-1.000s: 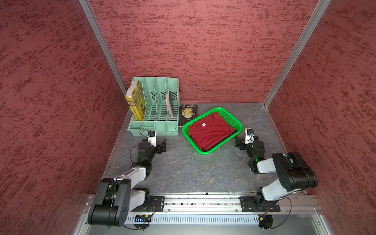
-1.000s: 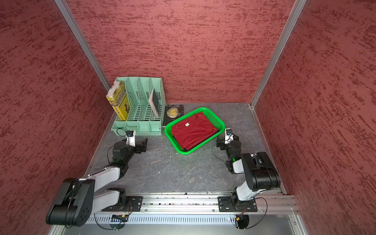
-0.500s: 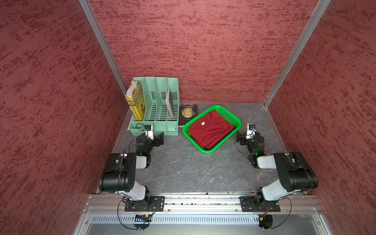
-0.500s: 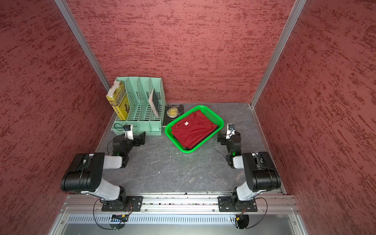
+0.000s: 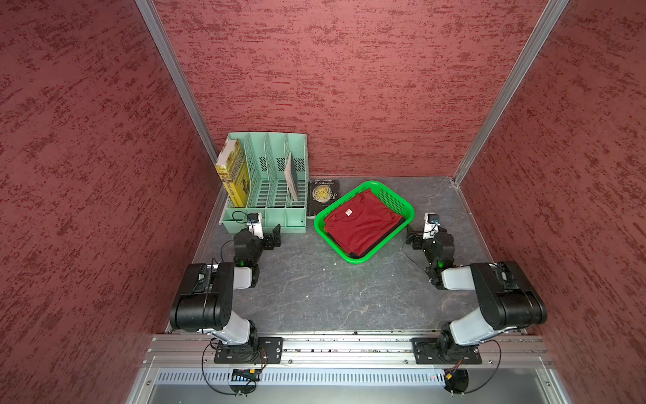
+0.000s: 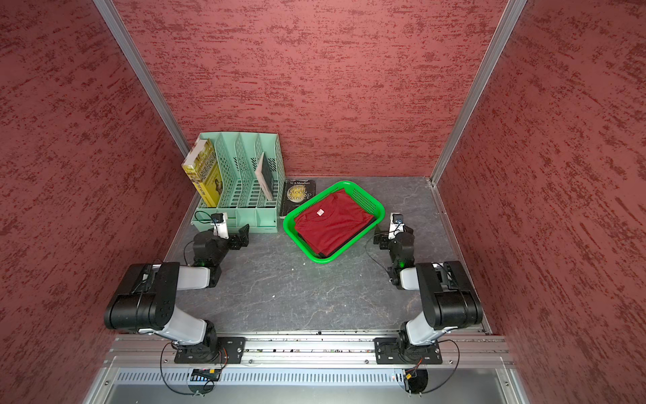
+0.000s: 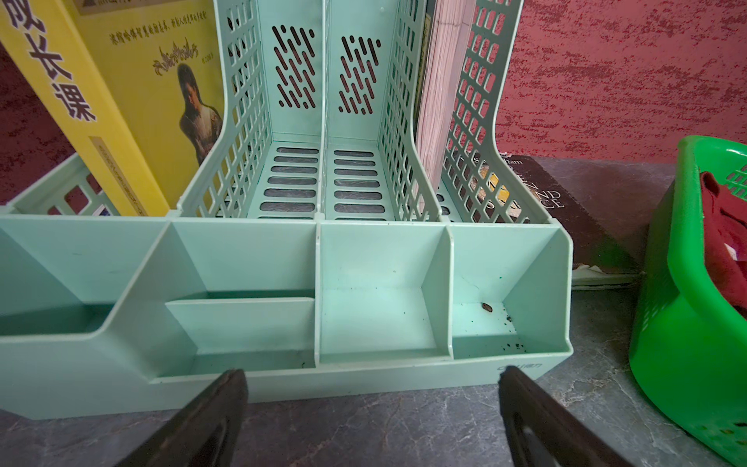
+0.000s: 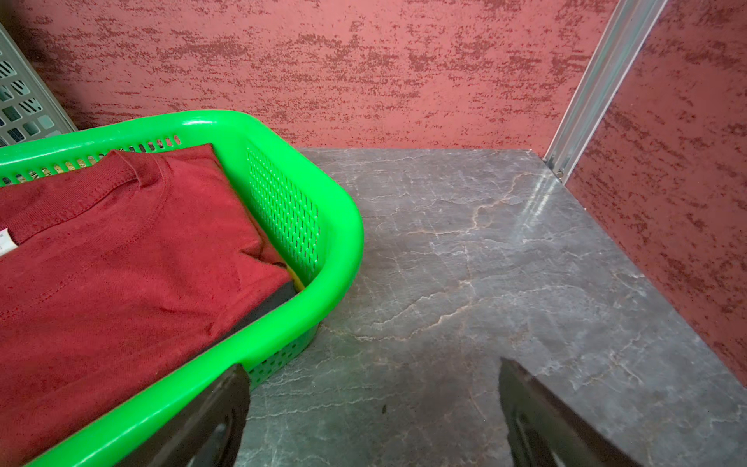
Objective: Put the folded t-shirts into the basket
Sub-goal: Reset both arms
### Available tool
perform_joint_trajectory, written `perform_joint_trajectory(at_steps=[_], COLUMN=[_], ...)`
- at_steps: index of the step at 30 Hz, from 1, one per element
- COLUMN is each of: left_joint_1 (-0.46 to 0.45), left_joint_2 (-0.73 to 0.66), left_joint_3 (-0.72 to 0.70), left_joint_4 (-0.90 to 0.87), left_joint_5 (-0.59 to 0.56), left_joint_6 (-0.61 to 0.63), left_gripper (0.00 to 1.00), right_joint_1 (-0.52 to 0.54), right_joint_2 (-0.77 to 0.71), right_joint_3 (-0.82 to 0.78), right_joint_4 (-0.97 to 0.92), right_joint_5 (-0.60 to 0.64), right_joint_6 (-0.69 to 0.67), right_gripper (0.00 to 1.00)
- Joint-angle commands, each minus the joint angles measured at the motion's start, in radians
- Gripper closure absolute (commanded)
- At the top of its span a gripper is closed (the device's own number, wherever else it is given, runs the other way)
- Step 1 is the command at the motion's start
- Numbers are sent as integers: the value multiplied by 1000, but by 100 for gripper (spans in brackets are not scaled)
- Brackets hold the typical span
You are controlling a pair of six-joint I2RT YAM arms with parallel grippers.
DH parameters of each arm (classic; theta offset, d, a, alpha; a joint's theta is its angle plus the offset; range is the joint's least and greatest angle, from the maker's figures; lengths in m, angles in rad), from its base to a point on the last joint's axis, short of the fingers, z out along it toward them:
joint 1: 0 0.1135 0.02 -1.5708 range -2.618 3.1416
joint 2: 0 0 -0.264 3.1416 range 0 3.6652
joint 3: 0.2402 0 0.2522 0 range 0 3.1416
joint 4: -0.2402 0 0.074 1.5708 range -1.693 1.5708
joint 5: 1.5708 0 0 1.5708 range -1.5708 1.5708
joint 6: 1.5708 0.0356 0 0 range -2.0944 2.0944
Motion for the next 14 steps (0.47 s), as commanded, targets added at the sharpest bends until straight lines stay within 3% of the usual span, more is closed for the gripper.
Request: perform_joint_trajectory(at_steps=[1, 14], left_joint_1=[-10, -10], left_joint_2=[-4, -4], left_joint_3=[13, 14], left_joint_4=[4, 3], left_joint_5=[-31, -30], left_joint_6=[5, 1], left_gripper=[0, 0], right_joint_1=[-6, -5], right_joint_2=[-11, -11], right_joint_3=[9, 9], right_joint_4=[-6, -6], right_joint_5=[18, 18], right_joint_6=[10, 10], right_gripper=[2, 2])
